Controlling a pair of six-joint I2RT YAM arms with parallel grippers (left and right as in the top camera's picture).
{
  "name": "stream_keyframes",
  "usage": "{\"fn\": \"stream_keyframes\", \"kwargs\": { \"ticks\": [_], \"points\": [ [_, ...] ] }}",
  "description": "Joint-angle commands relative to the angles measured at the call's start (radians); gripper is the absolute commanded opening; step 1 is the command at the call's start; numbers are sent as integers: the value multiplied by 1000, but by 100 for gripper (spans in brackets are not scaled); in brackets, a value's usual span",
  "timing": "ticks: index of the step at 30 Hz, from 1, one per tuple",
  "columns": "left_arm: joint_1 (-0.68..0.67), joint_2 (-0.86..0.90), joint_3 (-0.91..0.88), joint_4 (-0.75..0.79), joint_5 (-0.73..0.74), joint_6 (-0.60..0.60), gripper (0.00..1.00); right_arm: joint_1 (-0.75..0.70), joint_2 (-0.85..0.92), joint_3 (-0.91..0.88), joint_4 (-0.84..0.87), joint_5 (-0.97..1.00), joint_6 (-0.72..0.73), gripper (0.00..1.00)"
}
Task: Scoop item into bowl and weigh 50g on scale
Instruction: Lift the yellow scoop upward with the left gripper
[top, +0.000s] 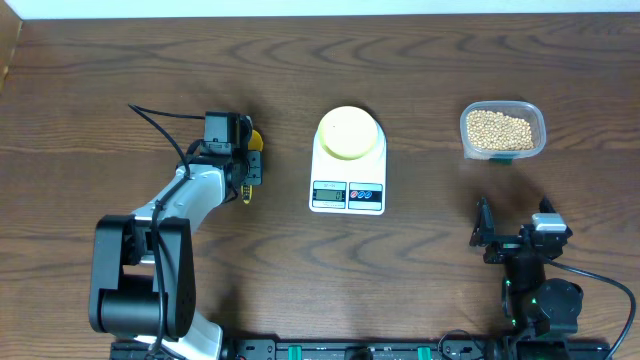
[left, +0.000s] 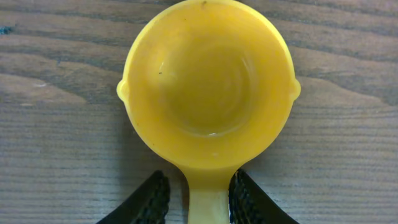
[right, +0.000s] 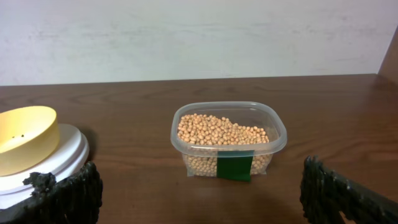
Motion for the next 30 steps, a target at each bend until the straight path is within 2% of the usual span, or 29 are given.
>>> {"fn": "stream_keyframes", "kwargs": {
  "ticks": [1,14,20,30],
  "points": [
    [1,3,-11,1,-16,0,24,-3,-1,-2,-4,-2,14,99],
    [1,3,-11,0,-16,0,22,-3,-1,-2,-4,-2,14,99],
    [2,3,-11,8,-16,0,8,-3,-1,-2,-4,-2,14,99],
    [3,-62,-6,39,-16,-79,8,-3,-1,-2,-4,-2,14,99]
  ]
}}
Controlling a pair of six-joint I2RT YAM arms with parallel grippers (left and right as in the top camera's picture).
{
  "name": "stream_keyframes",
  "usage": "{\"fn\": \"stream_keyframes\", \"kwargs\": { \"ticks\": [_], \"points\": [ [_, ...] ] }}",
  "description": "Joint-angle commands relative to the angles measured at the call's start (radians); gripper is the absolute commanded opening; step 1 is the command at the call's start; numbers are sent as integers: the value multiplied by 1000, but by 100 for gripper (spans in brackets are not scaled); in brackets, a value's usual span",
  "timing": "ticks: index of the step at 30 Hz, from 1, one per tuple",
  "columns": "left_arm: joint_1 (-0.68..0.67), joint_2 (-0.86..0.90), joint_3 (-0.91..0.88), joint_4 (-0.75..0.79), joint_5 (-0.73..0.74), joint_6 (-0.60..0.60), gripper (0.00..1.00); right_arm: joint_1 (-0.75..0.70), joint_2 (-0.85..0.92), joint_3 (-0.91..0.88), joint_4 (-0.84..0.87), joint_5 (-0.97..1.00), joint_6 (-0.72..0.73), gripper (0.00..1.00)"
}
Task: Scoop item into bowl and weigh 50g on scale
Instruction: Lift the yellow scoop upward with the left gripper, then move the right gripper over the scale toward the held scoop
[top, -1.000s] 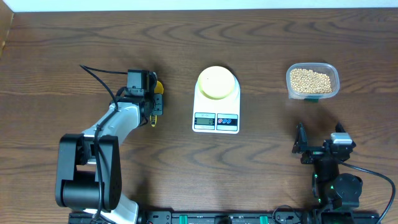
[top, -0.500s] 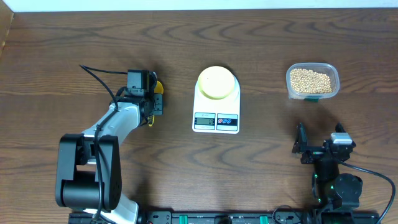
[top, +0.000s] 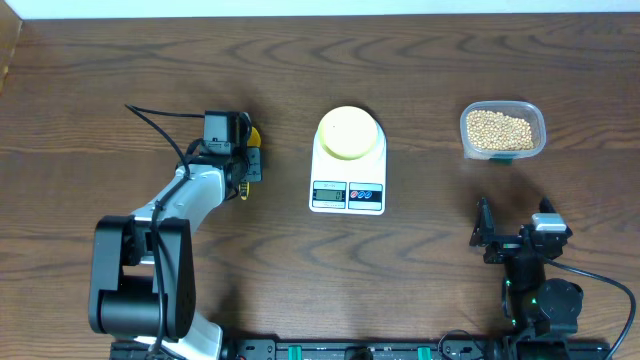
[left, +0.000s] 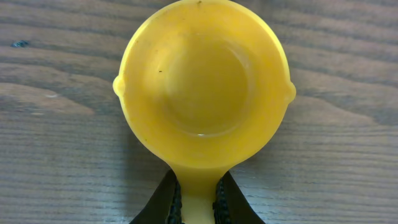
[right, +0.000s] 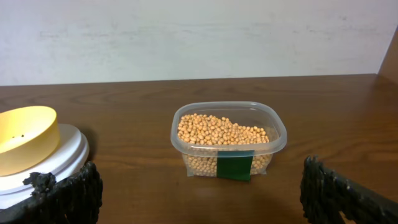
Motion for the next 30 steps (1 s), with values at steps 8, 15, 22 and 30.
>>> {"fn": "stream_keyframes", "kwargs": {
  "ticks": [8,15,22,30],
  "points": [
    [3,-217,1,31,-9,-192,8,-3,-1,-2,-4,-2,14,99],
    [3,-353,2,29,-8,-327,8,-4,-1,-2,31,32,-8,99],
    [3,-441,2,29,78,-375,8,-4,-1,-2,139,84,-17,99],
    [3,-463,2,30,79,-772,8,-4,5,26,250,-204,-32,99]
  ]
}}
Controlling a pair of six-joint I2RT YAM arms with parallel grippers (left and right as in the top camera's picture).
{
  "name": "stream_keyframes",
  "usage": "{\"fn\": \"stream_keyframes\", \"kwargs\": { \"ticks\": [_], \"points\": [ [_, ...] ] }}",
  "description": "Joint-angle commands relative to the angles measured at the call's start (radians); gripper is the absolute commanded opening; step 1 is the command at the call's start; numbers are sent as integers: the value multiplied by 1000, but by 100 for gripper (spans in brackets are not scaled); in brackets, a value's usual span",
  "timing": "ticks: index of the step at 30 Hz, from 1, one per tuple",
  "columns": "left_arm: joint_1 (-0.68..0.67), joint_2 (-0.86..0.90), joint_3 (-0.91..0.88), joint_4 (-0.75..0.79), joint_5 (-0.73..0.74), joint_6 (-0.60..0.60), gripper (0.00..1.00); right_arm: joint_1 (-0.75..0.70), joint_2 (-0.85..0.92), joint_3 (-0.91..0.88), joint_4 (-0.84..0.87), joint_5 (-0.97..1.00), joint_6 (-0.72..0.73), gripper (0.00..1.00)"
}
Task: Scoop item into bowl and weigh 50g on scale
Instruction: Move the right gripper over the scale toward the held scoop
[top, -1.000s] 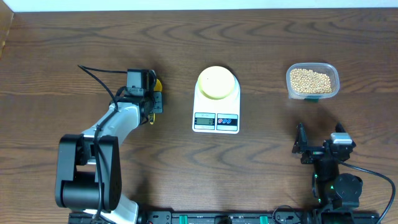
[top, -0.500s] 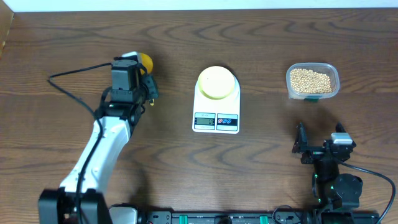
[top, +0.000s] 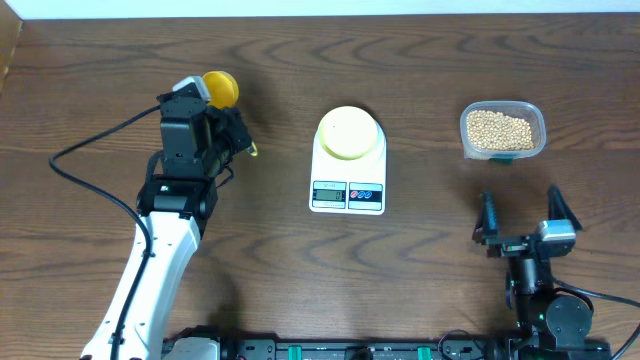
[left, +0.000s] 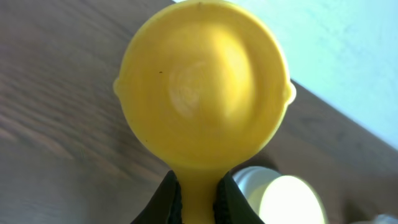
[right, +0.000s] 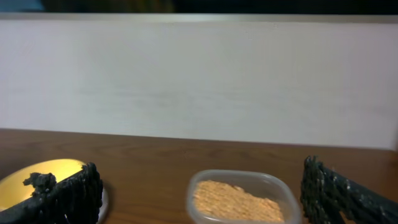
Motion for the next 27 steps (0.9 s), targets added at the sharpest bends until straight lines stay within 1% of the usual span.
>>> {"fn": "stream_keyframes", "kwargs": {
  "ticks": [1,4,7,12,17,19,21,23,27],
  "points": [
    [2,-9,2,2,9,-300,8,-4,13,43,4,-121,19,99],
    [2,-9,2,2,10,-511,8,-4,72,133,-12,-122,37,99],
    [3,-9,2,11,56,-651,8,-4,190,266,-53,-145,37,99],
    [3,-9,2,64,175,-731,8,-4,480,566,-207,-268,32,99],
    [3,-10,2,115,312,-863,8,-3,772,855,-444,-338,26,99],
    [3,-10,2,135,374,-923,8,-4,869,956,-523,-407,37,99],
    [3,-10,2,153,436,-964,8,-3,958,1025,-530,-518,56,99],
    [2,-10,2,160,474,-965,8,-3,1000,1031,-520,-562,64,99],
    [2,-9,2,159,504,-964,8,-1,1074,1029,-510,-679,203,99]
  ]
}}
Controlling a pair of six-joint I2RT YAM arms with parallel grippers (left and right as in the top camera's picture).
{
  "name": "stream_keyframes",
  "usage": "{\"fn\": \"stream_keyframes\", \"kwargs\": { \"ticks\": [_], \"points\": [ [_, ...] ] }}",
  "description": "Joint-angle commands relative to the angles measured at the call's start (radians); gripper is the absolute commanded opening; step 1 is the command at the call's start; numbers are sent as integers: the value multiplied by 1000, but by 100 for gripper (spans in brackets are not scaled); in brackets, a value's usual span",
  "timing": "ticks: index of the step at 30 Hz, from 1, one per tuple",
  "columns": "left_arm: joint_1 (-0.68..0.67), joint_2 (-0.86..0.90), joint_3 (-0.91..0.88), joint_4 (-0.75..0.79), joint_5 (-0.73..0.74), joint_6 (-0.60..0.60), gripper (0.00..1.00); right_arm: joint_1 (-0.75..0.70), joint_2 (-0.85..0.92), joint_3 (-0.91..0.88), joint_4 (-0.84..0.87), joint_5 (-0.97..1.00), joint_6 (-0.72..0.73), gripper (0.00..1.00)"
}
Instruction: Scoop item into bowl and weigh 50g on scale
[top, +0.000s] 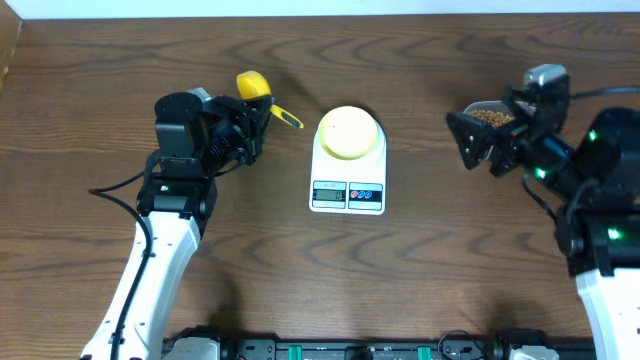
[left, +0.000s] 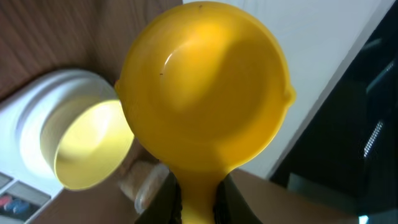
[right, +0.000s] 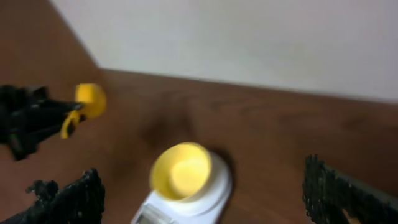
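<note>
An empty yellow scoop (left: 202, 87) is held off the table, its handle clamped in my shut left gripper (left: 196, 202). In the overhead view the scoop (top: 254, 84) hangs left of the white scale (top: 348, 185). A yellow bowl (top: 348, 132) stands on the scale, also seen as the bowl (right: 180, 171) from the right wrist. The clear tub of soybeans (top: 488, 117) sits at the back right, mostly hidden under my raised right arm. My right gripper (right: 199, 186) is open and holds nothing.
The scale's display and buttons (top: 347, 192) face the front edge. A pale wall runs behind the table's far edge (top: 320, 14). Bare wood lies between the scale and the tub.
My left gripper carried the scoop from the far left to just left of the scale. My right arm rose from the front right to over the bean tub, now facing the scale.
At first my left gripper stood open around the scoop's handle on the table. It then shut on the handle, held the scoop in the air, and now holds it beside the scale. My right gripper stayed open, low at the front right, then up over the tub.
</note>
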Motion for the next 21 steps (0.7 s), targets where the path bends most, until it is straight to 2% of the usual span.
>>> {"fn": "stream_keyframes", "kwargs": {
  "ticks": [1,4,11,21],
  "points": [
    [2,-9,2,6,98,-32,8,7,68,16,13,-192,136,99],
    [0,-9,2,6,105,-28,8,53,126,16,30,-218,143,82],
    [-2,-9,2,-7,104,-25,8,256,241,16,116,-156,164,68],
    [-26,-9,2,-63,104,-26,8,505,337,16,261,191,341,70]
  ]
}}
